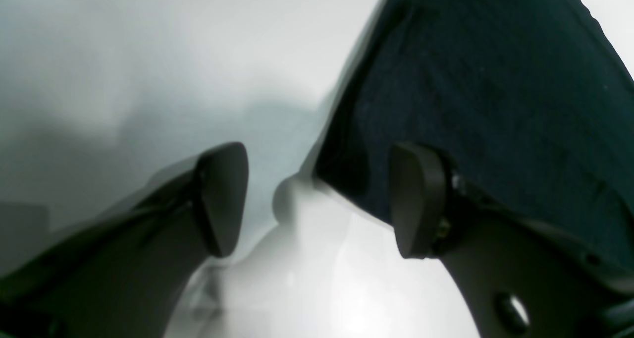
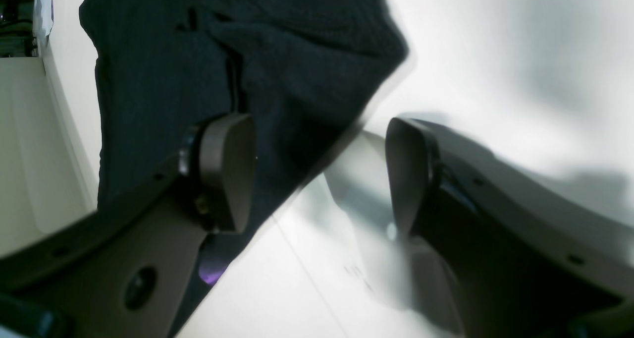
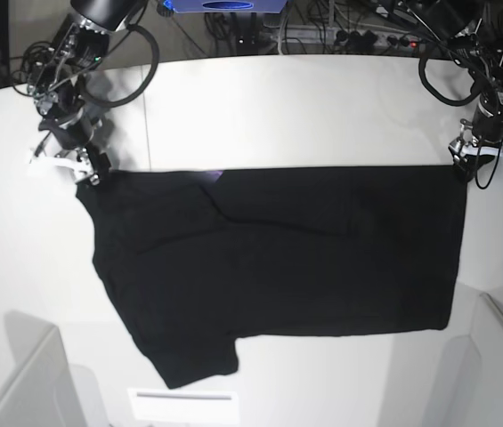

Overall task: Fold the T-shirt properly
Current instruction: 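Release and regrasp the folded edge corners with both grippers, then pull the folded shirt back toward the robot with both grippers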

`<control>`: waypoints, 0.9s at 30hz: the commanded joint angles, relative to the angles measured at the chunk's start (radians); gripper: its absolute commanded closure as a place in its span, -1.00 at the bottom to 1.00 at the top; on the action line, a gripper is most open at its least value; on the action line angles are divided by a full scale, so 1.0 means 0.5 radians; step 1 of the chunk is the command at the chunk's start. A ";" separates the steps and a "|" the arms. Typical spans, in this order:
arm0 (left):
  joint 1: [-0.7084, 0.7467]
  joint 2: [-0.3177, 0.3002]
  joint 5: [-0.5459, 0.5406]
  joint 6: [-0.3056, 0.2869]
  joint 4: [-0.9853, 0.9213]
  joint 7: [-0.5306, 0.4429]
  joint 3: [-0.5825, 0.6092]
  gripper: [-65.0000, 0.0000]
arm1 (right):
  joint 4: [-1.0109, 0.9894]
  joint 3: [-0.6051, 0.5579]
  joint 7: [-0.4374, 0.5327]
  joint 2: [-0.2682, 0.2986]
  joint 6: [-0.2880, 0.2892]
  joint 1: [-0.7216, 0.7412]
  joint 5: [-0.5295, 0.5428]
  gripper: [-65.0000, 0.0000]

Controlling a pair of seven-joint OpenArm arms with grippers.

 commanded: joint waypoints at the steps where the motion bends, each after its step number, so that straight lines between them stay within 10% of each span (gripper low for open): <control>1: -0.015 -0.036 -0.027 -0.005 0.022 -0.026 0.043 -0.31 | 0.003 0.002 -0.011 0.015 -0.016 0.026 -0.005 -0.20; 23: -0.123 -0.060 -0.027 0.207 -0.067 -0.029 0.156 -0.31 | -0.310 -0.004 -0.011 0.067 -0.016 0.183 -0.005 -0.19; 27: -0.147 -0.060 -0.027 0.207 -0.140 -0.029 0.156 -0.30 | -0.322 -0.016 -0.011 0.070 -0.016 0.186 -0.005 0.13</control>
